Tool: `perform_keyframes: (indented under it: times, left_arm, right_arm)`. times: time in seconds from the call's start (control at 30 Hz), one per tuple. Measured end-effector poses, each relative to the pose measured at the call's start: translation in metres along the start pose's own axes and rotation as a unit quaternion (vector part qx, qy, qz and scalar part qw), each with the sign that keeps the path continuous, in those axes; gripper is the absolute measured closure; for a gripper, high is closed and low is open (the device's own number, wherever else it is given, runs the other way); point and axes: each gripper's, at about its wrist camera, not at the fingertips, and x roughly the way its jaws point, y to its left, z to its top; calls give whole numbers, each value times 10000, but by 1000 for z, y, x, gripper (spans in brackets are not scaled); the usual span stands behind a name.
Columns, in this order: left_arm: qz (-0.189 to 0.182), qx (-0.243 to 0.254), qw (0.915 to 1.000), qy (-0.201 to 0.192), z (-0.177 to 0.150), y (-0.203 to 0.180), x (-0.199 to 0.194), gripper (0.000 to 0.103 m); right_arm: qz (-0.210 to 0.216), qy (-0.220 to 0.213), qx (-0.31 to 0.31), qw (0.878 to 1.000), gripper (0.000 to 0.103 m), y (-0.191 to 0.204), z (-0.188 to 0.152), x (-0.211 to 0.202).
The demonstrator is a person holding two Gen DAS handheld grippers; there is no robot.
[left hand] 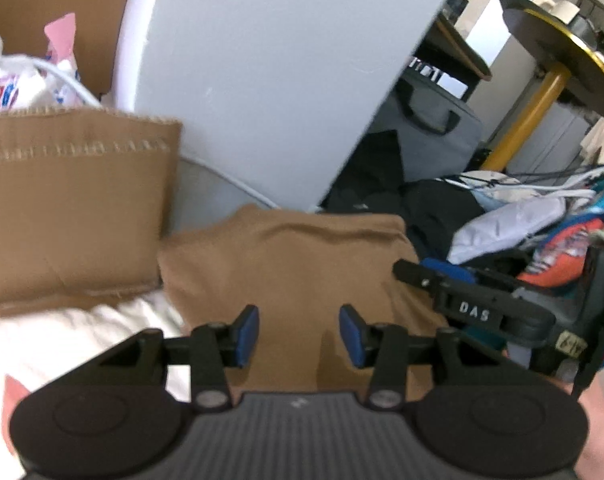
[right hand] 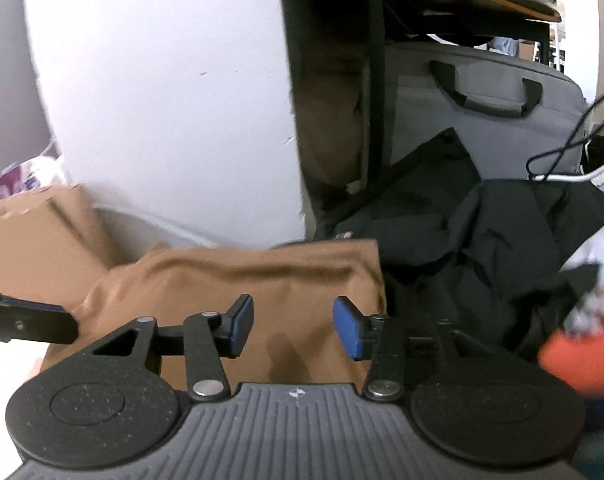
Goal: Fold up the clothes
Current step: 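Press the open tools down on the brown shirt to flatten it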
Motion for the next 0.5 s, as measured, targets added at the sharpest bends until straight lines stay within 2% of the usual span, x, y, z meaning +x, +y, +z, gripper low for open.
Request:
perform_keyframes:
  times: [0.07,0.3,0.33,0.4,0.5]
  left_arm:
    - [-64,-1,10000,1,-9,-5,-3,68]
    - [0,100,9996,246,-31,-12,5,70]
    - [56,103,9996,253,-33,-10,7,72]
    - [177,112,9995,251,-37,-6,12,85]
    - [241,21,9993,273,-40,1,18,89]
  right_arm:
    - [60,24,-96,9999,52,2,-9,-8]
    - [-22,252,-26,9997,52,-3,-42,-14]
    - [-85,291,-6,9995,52,-5,-46,-13]
    - [-233,321,77,9992,52,-11,-52,-12]
    - [-434,348,203,9982,52,-22,-60,-13]
